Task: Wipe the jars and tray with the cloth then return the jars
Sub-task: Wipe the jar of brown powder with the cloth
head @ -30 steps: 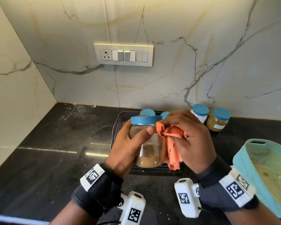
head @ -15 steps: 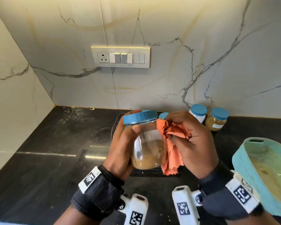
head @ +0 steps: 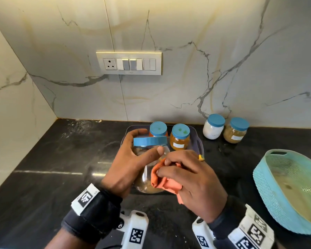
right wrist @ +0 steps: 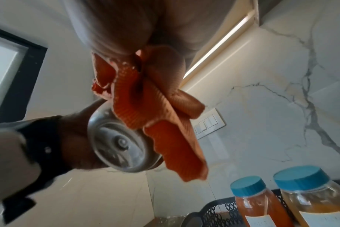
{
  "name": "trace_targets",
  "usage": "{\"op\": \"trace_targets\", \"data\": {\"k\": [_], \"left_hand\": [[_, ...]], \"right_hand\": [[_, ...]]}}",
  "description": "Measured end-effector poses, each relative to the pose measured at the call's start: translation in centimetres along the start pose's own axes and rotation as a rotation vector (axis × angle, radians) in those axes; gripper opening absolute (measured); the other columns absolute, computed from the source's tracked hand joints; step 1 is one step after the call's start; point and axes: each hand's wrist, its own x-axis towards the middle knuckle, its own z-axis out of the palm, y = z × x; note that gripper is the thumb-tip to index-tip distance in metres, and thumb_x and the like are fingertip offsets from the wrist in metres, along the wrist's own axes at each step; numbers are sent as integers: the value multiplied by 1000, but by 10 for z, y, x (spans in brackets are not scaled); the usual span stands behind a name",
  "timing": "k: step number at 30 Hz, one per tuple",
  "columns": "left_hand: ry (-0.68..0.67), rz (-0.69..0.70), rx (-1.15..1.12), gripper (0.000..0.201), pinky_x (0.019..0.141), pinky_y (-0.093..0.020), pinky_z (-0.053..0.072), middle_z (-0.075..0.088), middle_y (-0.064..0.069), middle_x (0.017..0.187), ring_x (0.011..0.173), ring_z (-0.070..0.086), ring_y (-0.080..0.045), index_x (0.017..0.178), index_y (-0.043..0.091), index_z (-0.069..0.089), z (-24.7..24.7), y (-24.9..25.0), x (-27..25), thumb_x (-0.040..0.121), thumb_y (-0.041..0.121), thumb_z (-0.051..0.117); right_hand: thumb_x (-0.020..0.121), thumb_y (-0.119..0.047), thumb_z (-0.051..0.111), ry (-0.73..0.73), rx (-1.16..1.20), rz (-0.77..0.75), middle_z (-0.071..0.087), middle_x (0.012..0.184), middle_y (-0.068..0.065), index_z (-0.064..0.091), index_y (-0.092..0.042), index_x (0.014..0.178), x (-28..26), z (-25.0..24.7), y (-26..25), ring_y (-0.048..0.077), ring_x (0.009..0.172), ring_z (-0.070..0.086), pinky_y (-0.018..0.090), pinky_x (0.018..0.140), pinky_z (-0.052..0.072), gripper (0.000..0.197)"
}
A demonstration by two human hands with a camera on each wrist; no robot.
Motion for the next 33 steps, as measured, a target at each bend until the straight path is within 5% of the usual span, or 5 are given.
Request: {"op": "trace_targets", "data": {"k": [9,14,19,24,33], "left_hand": [[18,87,-259,72,75,-38,60,71,-9,106,90,70,-25,125,12,51,5,0,-3,60,26,79],[15,91,-308,91,74,-41,60,71,-9,106,90,70,-27,127,17,49,-4,1,-5,50,34,95],[-52,116,-314,95,86,-48,57,63,-19,122,101,65,-33,129,16,51,10,-1,-6,51,46,96],[-51,210,-431,93,83,-46,58,62,-21,121,100,66,-35,135,17,47,1,7,4,57,38,94],[-277,140,-298,63,88,-39,58,57,-18,125,104,63,-30,119,19,65,-11,1,8,59,-1,75]], "right_hand": [[81,5,68,110,136,83,63,107,2,71,-15,99,13,-12,4,18,104,61,35,86,52,27],[86,-11,59,52,73,-14,56,112,-5,63,-24,105,-6,-8,-9,14,103,59,27,83,53,23],[85,-1,68,174,177,104,64,108,0,72,-15,104,31,-22,11,14,106,62,42,89,52,23],[69,19,76,95,125,23,64,106,1,73,-12,98,12,-20,-3,14,104,62,31,85,53,42],[90,-18,61,162,92,150,65,111,1,73,-13,103,15,-15,10,13,108,62,29,90,54,19]]}}
